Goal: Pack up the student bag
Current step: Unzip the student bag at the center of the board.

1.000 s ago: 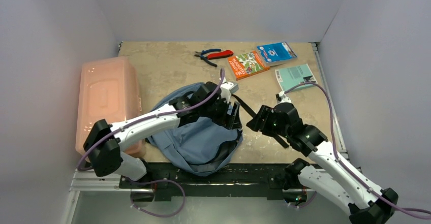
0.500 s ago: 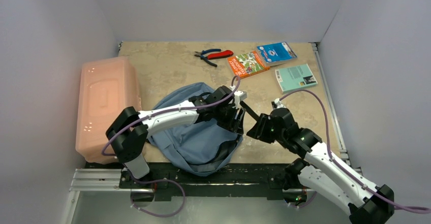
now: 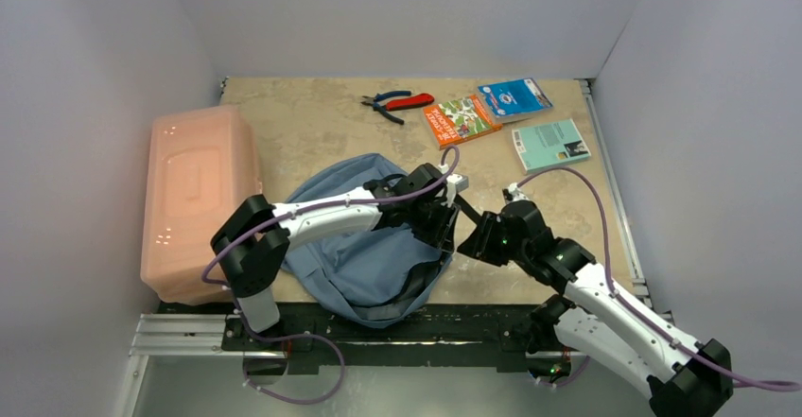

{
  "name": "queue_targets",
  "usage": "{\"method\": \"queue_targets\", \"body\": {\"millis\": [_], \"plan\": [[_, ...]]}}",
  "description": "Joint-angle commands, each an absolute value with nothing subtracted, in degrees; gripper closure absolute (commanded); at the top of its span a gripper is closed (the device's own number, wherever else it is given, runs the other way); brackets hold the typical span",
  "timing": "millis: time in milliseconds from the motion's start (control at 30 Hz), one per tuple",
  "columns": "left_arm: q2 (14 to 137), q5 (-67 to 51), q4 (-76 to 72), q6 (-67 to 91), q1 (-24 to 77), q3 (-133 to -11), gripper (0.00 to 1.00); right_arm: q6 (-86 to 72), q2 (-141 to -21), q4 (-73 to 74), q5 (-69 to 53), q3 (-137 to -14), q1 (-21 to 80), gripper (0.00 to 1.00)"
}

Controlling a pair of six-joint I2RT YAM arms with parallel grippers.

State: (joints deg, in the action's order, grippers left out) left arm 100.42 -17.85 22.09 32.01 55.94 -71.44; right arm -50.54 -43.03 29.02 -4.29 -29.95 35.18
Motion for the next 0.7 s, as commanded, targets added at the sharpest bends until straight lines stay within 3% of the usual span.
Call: {"method": "queue_targets", "body": {"millis": [0,67,367,533,667], "plan": [[100.26,-18.32,22.39,30.85,56.09,-74.12,0.77,-50.34,-43.23,27.13,-5.56,-29.63,35.1,0.61],[99.12,-16.83,22.44,31.02,56.13,-73.53,1.0,-49.56,-43.8,25.88,-7.36,-29.26,35.08,0.63],[94.28,-17.48,12.13,38.77,56.06,-66.97,1.0,-49.94,-46.46,12.61,-23.59,-25.5,35.14,0.56],[92.45,-15.77,7.92,42.21,55.99,-64.15,1.0,-49.17,-45.9,12.75,-26.27,-24.12,35.51,0.53],[90.33,-15.28,7.15,42.41,55.99,-63.11,1.0,-50.3,-46.1,14.5,-22.57,-24.19,35.52,0.64]]}}
